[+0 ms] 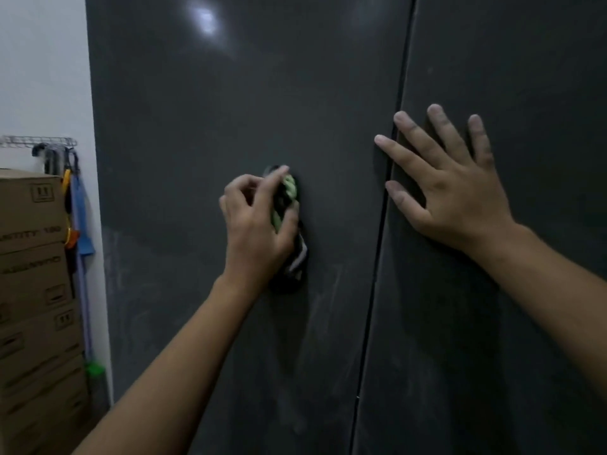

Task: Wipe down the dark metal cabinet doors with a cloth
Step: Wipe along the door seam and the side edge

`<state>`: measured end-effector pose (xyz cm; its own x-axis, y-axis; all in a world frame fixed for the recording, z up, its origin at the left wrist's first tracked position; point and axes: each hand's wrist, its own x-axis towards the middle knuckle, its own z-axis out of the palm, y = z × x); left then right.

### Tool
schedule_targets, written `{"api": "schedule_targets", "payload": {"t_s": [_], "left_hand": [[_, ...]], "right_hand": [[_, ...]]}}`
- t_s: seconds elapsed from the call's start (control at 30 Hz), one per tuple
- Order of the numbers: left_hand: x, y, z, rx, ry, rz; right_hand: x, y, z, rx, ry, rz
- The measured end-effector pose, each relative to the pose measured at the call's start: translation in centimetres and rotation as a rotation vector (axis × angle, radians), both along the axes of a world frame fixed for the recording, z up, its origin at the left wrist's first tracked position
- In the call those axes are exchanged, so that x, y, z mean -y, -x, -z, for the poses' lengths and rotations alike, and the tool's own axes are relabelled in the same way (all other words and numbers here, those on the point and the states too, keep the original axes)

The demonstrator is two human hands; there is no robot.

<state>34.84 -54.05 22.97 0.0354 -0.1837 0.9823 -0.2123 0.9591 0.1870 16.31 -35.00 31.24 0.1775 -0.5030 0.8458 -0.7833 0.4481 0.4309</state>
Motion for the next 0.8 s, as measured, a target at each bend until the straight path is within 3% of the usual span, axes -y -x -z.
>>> {"api": "schedule_targets", "payload": {"t_s": [0.1,0.2,0.47,0.67,0.73,0.8], "left_hand": [[-0.9,0.9,-1.4,-0.176,-0.157,-0.031],[-2.9,2.6,-1.4,-0.263,-0.137,0.029],[-8.1,6.9,0.9,0.104,0.293,0.149],[-5.3,5.6,-0.6,0.158,0.594,0.167],[-5.2,5.6,-2.2,0.070,0.479,0.184],[-6.5,6.2,-3.7,-0.054,0.231,0.256]], "right_hand": [[0.2,0.2,0.0,-0.003,0.016,-0.035],[0.2,0.2,-0.1,0.003,0.039,-0.084],[-2.9,1.0,-2.6,0.072,-0.116,-0.215],[-8.0,2.8,-2.5,0.156,-0.082,0.098],[-9.5,3.5,-2.2,0.220,-0.059,0.135],[-10.0,3.7,-1.7,0.246,-0.037,0.149]]}}
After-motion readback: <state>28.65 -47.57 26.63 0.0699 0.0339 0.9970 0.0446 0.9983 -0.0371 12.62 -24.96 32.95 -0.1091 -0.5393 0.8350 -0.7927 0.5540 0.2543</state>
